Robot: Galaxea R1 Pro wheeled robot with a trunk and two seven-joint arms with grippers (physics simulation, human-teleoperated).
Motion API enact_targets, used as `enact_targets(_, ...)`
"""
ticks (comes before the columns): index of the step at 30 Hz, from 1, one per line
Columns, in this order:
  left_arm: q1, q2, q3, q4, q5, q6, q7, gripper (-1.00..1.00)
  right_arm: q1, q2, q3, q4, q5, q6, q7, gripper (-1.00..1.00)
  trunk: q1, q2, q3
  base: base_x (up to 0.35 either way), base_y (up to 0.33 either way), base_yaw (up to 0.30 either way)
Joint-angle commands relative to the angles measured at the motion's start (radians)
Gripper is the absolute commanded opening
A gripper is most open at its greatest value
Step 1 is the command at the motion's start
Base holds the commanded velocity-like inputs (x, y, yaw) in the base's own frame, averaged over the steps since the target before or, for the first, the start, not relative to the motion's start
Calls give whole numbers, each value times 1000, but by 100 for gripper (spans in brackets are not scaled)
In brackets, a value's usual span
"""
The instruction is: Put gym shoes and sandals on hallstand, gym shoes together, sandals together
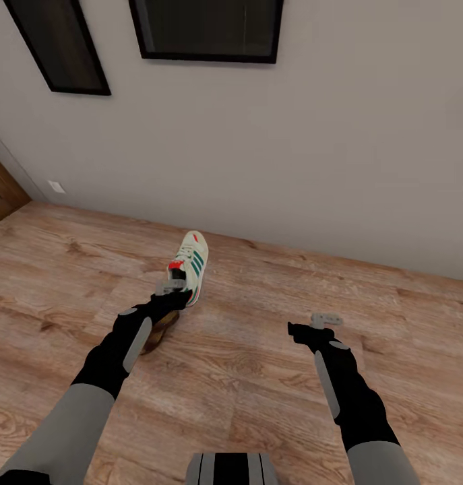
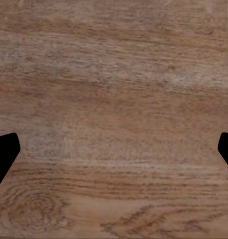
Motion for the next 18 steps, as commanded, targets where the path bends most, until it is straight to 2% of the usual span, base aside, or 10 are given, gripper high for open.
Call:
enact_targets(1, 0, 1, -1, -1, 6, 6, 1, -100, 0, 1, -1, -1, 0, 5, -2, 100, -1, 0, 5, 0, 0, 0)
enact_targets(18, 0, 0, -3, 1, 9, 8, 1, -100, 0, 1, -1, 4, -2, 4, -2, 100, -8, 4, 98, 0, 0, 0)
